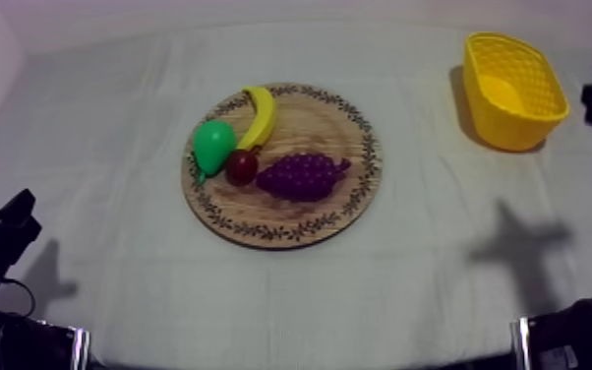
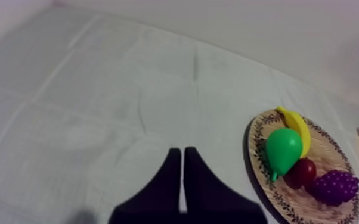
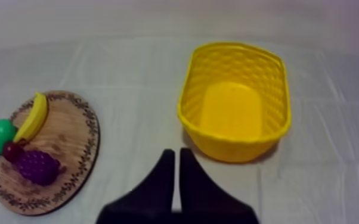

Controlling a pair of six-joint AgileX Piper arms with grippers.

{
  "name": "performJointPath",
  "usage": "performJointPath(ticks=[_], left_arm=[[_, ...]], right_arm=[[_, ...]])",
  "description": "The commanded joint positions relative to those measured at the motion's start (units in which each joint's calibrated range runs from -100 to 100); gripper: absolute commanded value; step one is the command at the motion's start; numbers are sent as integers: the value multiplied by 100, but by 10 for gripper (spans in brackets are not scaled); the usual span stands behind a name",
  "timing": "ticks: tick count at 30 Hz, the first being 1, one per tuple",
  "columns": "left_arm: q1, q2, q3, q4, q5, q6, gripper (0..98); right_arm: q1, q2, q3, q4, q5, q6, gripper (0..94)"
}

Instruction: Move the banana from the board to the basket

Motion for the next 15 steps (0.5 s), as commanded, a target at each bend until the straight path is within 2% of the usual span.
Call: performJointPath(ticks=[1,9,15], left_arm=[[1,-1,1,-2,-1,0,1],[1,-1,1,-2,-1,-2,1],[1,-1,1,-2,-1,2,1]], right_arm=[[-82,840,-1072,-55,142,-10,9],[-672,2283,-2576,-92,611,-190,12],[-1195,3478,-3447,60,778,-504,11]])
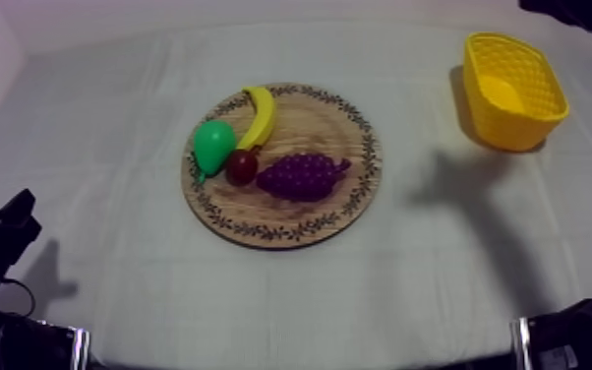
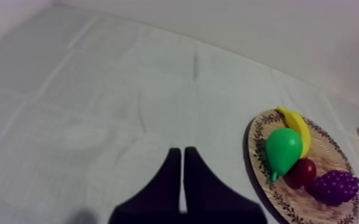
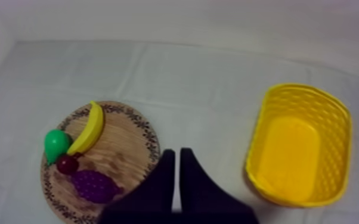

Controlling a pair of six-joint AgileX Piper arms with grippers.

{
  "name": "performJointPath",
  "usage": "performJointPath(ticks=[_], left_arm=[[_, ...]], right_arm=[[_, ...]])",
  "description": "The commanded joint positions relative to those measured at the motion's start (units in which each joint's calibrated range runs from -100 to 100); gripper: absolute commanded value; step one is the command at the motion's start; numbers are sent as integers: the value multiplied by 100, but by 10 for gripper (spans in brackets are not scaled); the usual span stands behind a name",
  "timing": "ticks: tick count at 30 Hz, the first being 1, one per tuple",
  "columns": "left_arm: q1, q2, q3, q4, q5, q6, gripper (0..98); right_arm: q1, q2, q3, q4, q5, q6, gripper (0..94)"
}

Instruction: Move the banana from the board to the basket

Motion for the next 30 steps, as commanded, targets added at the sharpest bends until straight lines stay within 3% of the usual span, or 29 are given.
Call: performJointPath(ticks=[1,12,22,25,30], left_arm=[[1,-1,1,-2,-1,0,1],[1,-1,1,-2,-1,1,1],[1,-1,1,-2,-1,1,1],[1,-1,1,-2,-1,0,1],[1,-1,1,-2,-1,1,1]], right_arm=[[-233,749,-483,-21,84,-94,11],[-831,2467,-1845,-92,323,-320,26],[-1340,3702,-2601,76,195,-729,67],[-1439,3968,-2659,122,46,-884,182],[-1601,4405,-2758,250,-109,-1181,493]])
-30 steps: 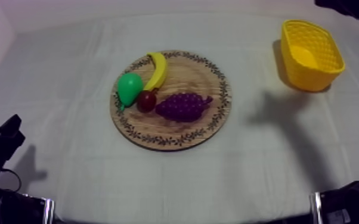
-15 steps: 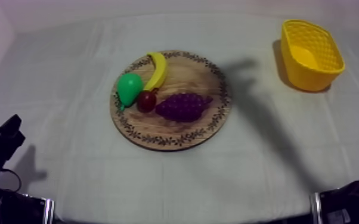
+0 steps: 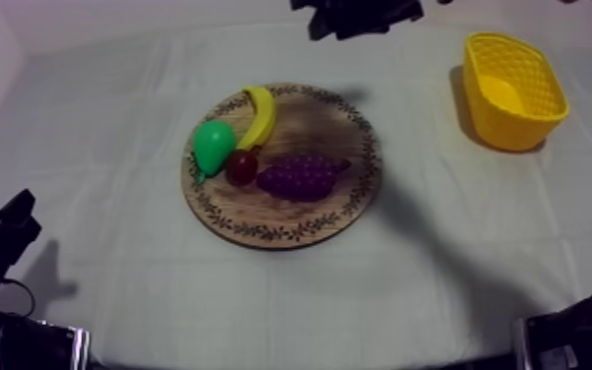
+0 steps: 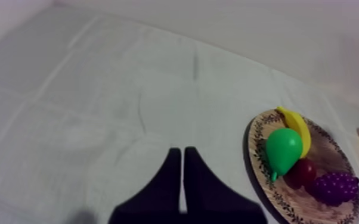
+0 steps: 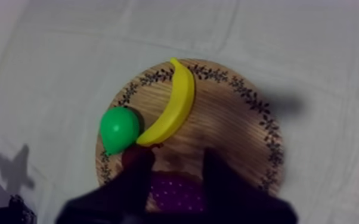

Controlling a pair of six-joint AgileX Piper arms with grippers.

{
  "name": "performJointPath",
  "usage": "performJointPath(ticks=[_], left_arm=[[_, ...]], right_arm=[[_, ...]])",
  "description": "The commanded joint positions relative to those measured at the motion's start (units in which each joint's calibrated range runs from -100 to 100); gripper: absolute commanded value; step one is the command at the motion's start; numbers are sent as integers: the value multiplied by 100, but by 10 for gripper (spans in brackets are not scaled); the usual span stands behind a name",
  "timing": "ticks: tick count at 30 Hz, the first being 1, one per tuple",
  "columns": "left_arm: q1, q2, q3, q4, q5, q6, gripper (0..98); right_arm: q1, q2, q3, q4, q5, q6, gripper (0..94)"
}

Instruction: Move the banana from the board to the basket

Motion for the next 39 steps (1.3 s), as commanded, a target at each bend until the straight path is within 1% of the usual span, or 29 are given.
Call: performJointPath(ticks=[1,3,5,8,10,16,27,35,39], left_arm=[[1,-1,1,-2,0,0,1],[1,-1,1,-2,0,0,1],[1,-1,1,-2,0,0,1],[1,-1,1,-2,0,1,1],[1,-1,1,-2,0,-1,1],[1,-1,1,-2,0,0,1],[1,-1,1,-2,0,0,1],[1,-1,1,-2,0,2,1],[1,-1,1,-2,0,-1,1]], right_arm=[[-60,238,-109,24,2,-144,552],[-107,471,-285,61,59,-209,648],[-146,713,-492,88,140,-249,717],[-199,1059,-769,120,212,-288,784],[-240,1293,-932,139,229,-310,801],[-327,1971,-1203,93,173,-296,807],[-359,3154,-1949,224,223,-383,811],[-345,3829,-2682,344,371,-503,806],[-310,4130,-3077,349,521,-502,777]])
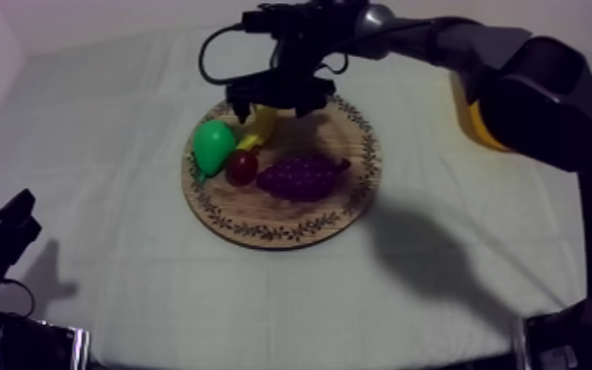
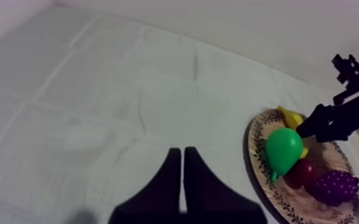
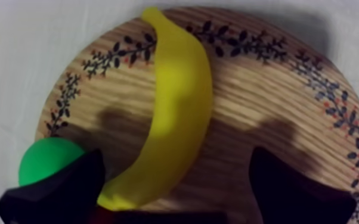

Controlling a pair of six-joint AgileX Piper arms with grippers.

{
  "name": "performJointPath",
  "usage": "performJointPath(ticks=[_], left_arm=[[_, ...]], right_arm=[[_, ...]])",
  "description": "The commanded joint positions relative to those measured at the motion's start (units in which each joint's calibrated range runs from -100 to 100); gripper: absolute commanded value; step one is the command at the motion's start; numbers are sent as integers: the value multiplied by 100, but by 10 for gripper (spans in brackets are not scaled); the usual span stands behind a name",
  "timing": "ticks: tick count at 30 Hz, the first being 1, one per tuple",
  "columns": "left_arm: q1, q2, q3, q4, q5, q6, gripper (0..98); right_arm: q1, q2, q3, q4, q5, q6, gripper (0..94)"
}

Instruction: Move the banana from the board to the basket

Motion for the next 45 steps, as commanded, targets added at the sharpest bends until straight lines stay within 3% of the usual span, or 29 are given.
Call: performJointPath(ticks=[1,5,14,24,31,45], left_arm=[[1,-1,1,-2,-1,-2,1],[1,-1,1,-2,-1,-2,1],[1,-1,1,-2,-1,-2,1],[1,-1,1,-2,-1,1,1],[1,-1,1,-2,-1,2,1],[1,-1,1,-2,-1,3,1]], right_arm=[[18,163,-264,7,90,2,766],[43,319,-497,35,178,-12,685],[-9,376,-553,212,160,-34,377],[-75,453,-611,238,258,22,166],[98,325,-852,137,686,150,108],[822,-1167,-478,-179,1154,549,97]])
